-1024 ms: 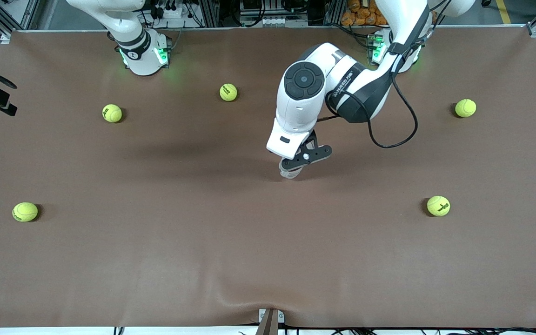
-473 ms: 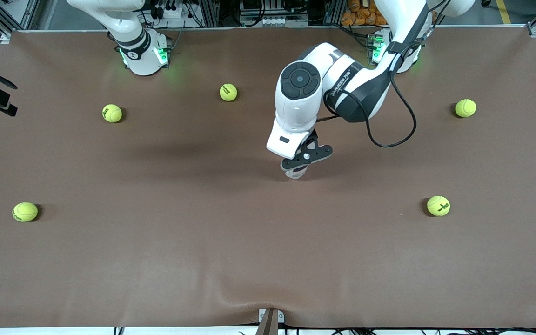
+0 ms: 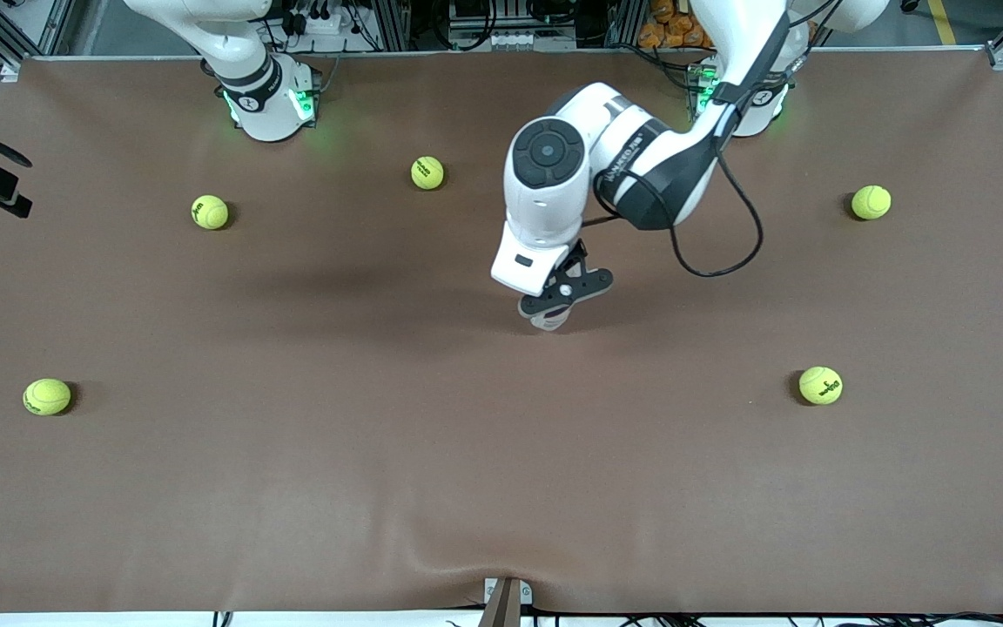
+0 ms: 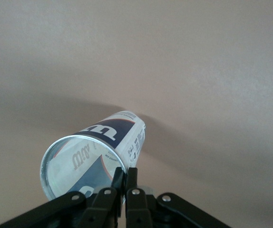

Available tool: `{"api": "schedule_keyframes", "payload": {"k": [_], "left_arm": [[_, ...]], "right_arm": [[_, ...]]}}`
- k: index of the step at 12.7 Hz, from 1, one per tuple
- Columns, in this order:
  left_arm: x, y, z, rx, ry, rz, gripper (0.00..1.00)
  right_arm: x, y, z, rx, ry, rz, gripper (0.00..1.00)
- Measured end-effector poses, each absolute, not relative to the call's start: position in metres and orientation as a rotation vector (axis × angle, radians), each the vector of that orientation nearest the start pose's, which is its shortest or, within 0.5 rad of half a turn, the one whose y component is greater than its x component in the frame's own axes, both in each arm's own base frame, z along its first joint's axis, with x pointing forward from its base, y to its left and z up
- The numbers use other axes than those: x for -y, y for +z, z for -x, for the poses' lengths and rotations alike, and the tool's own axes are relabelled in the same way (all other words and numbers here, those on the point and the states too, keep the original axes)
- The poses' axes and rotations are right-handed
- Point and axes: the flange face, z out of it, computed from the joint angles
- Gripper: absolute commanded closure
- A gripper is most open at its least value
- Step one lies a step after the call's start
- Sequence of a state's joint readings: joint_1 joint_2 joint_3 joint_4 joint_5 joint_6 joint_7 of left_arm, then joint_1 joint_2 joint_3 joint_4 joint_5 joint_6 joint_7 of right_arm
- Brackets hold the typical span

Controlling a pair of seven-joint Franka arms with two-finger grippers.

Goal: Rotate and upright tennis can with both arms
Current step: 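Lower the upright can onto the table with the left gripper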

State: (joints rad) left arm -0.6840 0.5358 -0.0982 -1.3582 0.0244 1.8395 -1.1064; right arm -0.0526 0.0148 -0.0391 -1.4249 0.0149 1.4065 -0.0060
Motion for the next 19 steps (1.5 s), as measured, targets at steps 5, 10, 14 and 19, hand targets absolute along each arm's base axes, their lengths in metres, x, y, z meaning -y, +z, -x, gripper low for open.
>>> {"api": "schedule_keyframes", "payload": {"k": [5,10,14,19], "left_arm": [[0.499,0.4,-0.503,0.519,0.067,3.061,1.0],[0.5,0.404,-0.504,0.527,0.053,3.071,1.0],[0.502,0.405,-0.505,0.53,0.038,3.085,1.0],[0.505,0.408,-0.505,0.527,0.024,3.1,1.0]], "right_arm": [[0.048,0.67,-0.539,-0.131,0.051,3.123,0.0],[0.048,0.67,-0.539,-0.132,0.05,3.124,0.0],[0.048,0.67,-0.539,-0.132,0.05,3.124,0.0],[0.048,0.67,-0.539,-0.132,0.05,3.124,0.0]]}}
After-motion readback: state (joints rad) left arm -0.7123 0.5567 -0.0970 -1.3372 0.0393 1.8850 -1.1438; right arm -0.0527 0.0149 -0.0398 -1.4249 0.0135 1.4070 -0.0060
